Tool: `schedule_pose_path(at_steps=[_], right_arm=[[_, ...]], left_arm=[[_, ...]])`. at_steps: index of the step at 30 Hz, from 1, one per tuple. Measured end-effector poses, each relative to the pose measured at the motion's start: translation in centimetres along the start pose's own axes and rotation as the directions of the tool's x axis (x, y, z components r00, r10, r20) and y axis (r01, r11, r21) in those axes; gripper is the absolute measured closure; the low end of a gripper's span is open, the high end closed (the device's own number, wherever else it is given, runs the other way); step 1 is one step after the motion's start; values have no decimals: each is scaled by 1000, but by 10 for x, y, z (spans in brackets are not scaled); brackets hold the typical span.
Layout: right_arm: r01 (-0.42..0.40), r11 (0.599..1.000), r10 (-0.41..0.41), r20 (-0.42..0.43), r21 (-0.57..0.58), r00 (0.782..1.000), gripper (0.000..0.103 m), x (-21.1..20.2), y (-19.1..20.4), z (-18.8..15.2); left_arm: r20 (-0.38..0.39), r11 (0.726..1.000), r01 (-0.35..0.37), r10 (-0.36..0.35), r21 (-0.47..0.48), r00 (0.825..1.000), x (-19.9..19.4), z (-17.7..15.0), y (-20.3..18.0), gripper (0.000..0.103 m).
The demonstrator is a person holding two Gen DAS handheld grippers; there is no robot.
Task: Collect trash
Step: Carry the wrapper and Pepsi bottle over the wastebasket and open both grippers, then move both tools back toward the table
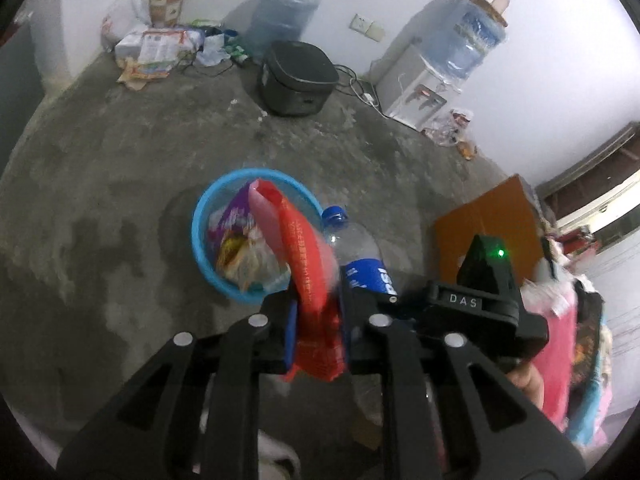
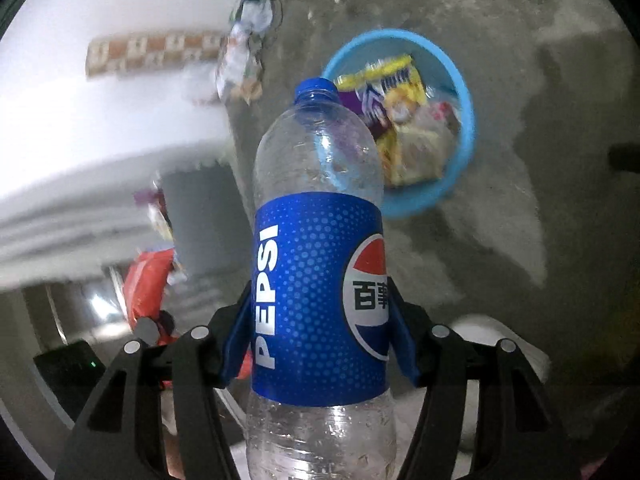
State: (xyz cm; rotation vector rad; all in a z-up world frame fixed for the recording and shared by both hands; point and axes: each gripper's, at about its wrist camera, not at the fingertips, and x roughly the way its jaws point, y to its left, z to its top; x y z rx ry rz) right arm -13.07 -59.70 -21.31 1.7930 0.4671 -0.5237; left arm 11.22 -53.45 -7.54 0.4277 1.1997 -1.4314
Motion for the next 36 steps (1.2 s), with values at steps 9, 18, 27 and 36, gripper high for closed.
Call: schedule_pose_path(at_steps=[9,18,27,36], right_arm=[[-9,980,-14,114,199,993,27,42,-48,51],[44,998,-52,193,46,980,27,2,-35,28],[72,963,-8,239,-260,971,27,-45,31,-40],[-48,735,-53,-127,-676,990,29,9,130,-179]], left_arm=[[13,994,5,-4,-106,1000,59,25,6,38],[130,997,-47,54,-58,990,-20,2,9,33],[288,986,-57,102,-160,952,-168,-76,17,33],[424,875,-261,435,-408,795,-338,-273,61,33]])
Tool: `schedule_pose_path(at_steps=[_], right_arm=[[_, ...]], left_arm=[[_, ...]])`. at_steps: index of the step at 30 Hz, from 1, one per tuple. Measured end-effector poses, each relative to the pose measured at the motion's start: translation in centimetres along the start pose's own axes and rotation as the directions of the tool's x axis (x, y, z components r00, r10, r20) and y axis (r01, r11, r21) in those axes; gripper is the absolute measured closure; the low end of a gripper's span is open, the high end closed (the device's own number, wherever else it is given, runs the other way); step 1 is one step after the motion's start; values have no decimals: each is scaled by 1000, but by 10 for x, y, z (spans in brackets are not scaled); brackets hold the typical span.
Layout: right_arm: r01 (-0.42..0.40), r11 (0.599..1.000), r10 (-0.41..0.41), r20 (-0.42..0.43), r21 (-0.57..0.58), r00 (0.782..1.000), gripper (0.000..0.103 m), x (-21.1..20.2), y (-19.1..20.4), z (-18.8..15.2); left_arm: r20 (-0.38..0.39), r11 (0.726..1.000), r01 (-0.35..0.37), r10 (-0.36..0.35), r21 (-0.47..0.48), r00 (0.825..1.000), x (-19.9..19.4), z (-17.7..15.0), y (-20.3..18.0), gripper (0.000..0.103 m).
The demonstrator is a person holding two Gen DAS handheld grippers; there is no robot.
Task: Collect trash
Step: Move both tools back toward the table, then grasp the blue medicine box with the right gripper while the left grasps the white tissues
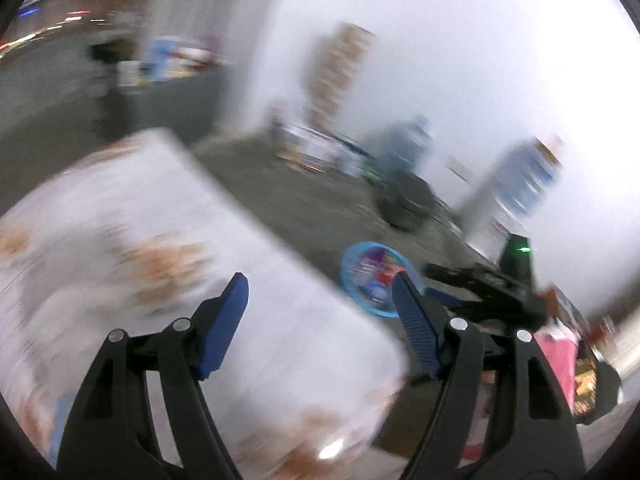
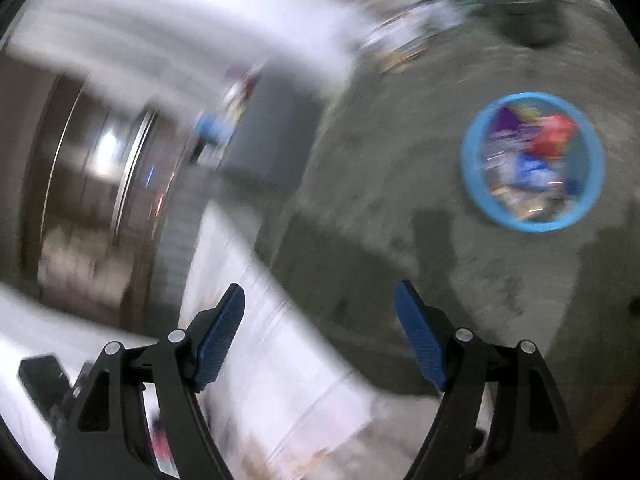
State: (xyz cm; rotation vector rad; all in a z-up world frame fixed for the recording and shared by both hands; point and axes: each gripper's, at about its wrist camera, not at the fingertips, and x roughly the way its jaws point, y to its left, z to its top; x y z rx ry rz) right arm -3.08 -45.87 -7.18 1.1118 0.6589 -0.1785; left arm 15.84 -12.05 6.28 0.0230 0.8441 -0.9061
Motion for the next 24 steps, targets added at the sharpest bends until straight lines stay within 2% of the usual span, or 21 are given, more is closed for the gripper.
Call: schedule_pose_path(at_steps=[2,3,5,7,8,9,11,12,14,15,17,18,21,24], right_arm=[[-52,995,42,-114,-82,993,33,24,39,-19],[-74,992,58,-152,-102,987,35,31,49,-28],[-138,979,93,-271,-151,958,39,55,83,-54],[-185,966,109,-364,-180,925,42,74,107,-79],[-208,960,116,-409,-189,905,44,84,118,-91],[-233,952,115,-474,-197,873,47,100,133,-111],[-245,945,91,-547,-216,832,50,120,150,-137],[-243,944,77,-572,-221,817,50,128,155,-148],[-243,943,62,-599,-227,799,50,137,163,-161],[-239,943,51,-611,-231,790,50,140,167,-169],[-231,943,40,-612,-238,790,50,139,169,-172],[-226,944,34,-608,-242,794,50,137,169,-173],[-198,950,19,-588,-241,809,50,131,166,-169],[-161,964,10,-571,-214,821,50,130,160,-163]], left_arm=[[46,990,-115,119,-78,992,-38,-21,42,33],[56,982,-150,157,-113,986,-52,-30,58,33],[75,953,-221,240,-206,968,-83,-55,97,33],[64,910,-300,331,-287,942,-104,-80,134,35],[56,889,-327,363,-321,930,-109,-92,149,42],[42,871,-336,375,-359,926,-112,-103,165,46],[-7,832,-332,367,-444,930,-112,-124,199,58],[-36,815,-335,362,-473,931,-108,-132,210,61],[-68,792,-296,309,-534,949,-99,-149,225,69],[-72,791,-275,283,-546,956,-97,-155,227,70],[-50,816,-219,228,-534,972,-94,-159,218,70],[-49,829,-208,214,-520,976,-93,-160,210,70],[-51,864,-118,107,-490,993,-72,-160,182,70],[-47,907,-65,50,-416,998,-49,-152,152,70]])
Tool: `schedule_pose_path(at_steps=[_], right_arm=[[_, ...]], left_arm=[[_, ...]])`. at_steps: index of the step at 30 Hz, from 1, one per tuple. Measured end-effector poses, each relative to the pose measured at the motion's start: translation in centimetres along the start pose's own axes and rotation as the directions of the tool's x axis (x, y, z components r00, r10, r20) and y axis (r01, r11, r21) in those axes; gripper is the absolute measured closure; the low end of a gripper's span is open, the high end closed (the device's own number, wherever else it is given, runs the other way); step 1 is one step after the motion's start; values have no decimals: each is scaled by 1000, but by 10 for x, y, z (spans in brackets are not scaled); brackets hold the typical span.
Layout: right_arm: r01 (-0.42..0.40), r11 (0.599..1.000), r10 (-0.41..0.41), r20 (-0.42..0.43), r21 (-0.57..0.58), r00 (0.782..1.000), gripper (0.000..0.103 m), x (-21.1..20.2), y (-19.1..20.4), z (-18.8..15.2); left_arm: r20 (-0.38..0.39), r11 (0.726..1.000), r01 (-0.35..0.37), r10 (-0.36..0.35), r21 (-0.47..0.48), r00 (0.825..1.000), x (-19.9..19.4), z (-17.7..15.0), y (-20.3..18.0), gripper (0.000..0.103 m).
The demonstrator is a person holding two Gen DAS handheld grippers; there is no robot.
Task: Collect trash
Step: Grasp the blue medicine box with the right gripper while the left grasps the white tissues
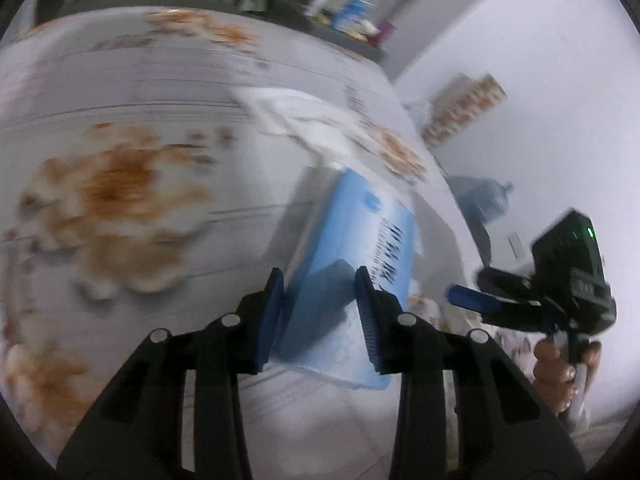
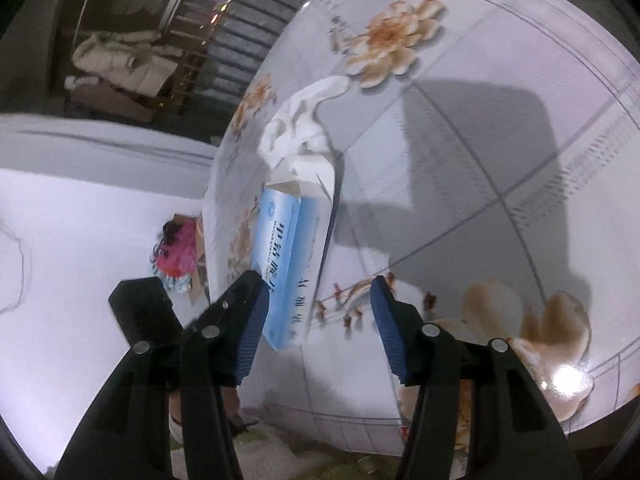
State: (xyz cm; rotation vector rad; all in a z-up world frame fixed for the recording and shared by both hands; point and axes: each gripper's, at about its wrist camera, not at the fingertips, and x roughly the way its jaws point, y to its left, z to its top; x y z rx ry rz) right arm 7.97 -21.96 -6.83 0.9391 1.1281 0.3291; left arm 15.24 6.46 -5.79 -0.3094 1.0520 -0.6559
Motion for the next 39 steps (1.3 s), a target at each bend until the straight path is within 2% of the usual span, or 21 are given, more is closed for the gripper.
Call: schedule_pose_path(at_steps=[4,8,10,12,16,18,20,24,25,26,27,29,33,37,38,39], right_arm=[[20,999,-21,14,43,1000,50,8,-3,11],[91,995,-94,69,33,993,50,3,-3,25],[103,994,-107,97,45,989,50,-6,-5,32],[109,993,-114,120,46,986,50,-14,-8,37],[112,992,-118,121,56,986,50,-13,-14,44],[107,992,-113,105,60,988,50,-7,-15,45],[107,992,-112,94,61,989,50,-5,-15,44],[104,993,-108,79,55,991,50,-1,-15,41],[106,993,-110,74,53,991,50,1,-14,40],[108,993,-112,69,52,991,50,2,-14,39],[104,993,-107,70,48,992,50,2,-13,39],[108,993,-110,69,37,991,50,-1,-13,38],[112,994,-113,63,21,992,50,0,-12,39],[112,994,-112,54,10,992,50,3,-9,39],[113,994,-113,51,6,992,50,3,-8,39],[118,993,-118,48,-4,992,50,4,-7,39]], left_arm=[[-42,995,66,-63,69,997,30,4,-23,70],[-95,983,127,-116,129,989,56,15,-42,70],[-86,980,151,-140,129,986,51,25,-43,70],[-41,979,153,-149,131,988,37,38,-38,70],[62,991,50,-58,126,996,20,80,-18,68],[81,989,3,-14,146,997,26,97,-11,61],[68,971,-98,85,216,994,43,109,-11,53],[21,921,-167,171,352,985,74,110,-18,52],[7,906,-201,213,372,977,83,108,-17,58],[-1,900,-224,242,375,970,89,106,-17,72],[21,892,-254,265,374,964,93,108,-15,77],[14,900,-251,263,356,965,88,104,-14,95],[-33,935,-200,218,293,975,75,87,-14,98],[-76,959,-130,154,251,985,58,46,-24,98],[-91,966,-104,128,235,988,56,39,-25,98],[-125,980,-44,69,195,990,53,28,-27,98]])
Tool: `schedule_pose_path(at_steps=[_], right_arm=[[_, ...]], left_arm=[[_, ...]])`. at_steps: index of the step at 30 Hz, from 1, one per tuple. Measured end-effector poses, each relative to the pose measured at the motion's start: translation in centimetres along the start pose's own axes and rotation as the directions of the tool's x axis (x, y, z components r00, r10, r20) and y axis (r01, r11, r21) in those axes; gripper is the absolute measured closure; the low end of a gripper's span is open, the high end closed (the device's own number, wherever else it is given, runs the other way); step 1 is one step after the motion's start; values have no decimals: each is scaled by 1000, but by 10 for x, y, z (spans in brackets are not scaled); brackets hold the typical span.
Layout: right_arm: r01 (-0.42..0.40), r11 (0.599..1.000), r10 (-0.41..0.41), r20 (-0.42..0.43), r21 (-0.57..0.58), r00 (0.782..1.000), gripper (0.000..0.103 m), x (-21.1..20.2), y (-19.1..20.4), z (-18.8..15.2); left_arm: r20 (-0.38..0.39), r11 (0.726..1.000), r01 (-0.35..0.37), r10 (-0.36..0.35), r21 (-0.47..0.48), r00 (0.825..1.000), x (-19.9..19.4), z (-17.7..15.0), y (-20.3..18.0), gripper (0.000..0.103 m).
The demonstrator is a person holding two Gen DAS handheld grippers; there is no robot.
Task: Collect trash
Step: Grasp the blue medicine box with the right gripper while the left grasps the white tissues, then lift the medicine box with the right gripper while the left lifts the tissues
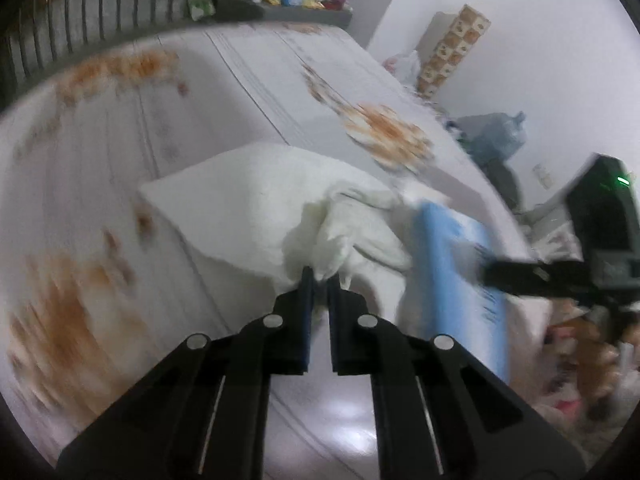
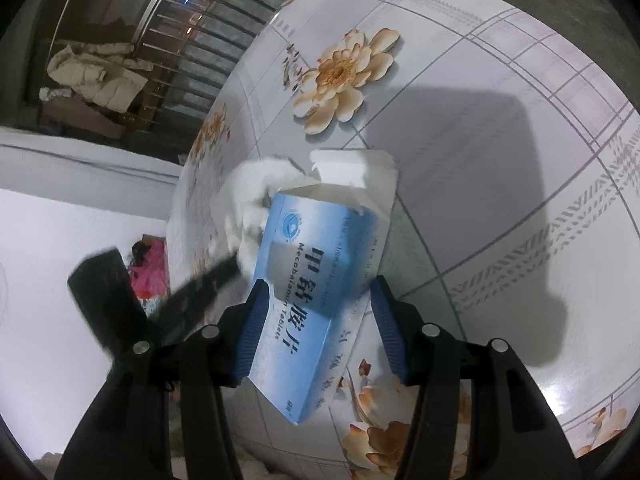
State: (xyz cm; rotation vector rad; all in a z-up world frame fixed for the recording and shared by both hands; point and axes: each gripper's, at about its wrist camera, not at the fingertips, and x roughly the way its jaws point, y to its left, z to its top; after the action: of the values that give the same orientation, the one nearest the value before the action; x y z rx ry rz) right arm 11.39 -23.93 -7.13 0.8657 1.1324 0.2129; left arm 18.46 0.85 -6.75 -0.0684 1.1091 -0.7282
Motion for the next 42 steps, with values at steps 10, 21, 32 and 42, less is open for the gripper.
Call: schedule_pose_path(at_steps=[10,21,32,42], right_arm=[[166,981,-166,10,-100,986,50,-27,-6,-1],[281,929,-267,88,-241,960,33,-55,3,-37],[387,840,-393,66,-380,917,26,-30,15,-46],[449,774,-469,70,-447,880,26,-19,22,-51]], left_arm=[[-104,964,268,-266,-2,958,-5,-67,-53,98],[-40,981,181,-179,73,983,-23,-69,-50,70],[-52,989,45,-38,140,998,-2,-59,-57,92],[-39,987,16,-10,158,999,3,-54,-58,94]])
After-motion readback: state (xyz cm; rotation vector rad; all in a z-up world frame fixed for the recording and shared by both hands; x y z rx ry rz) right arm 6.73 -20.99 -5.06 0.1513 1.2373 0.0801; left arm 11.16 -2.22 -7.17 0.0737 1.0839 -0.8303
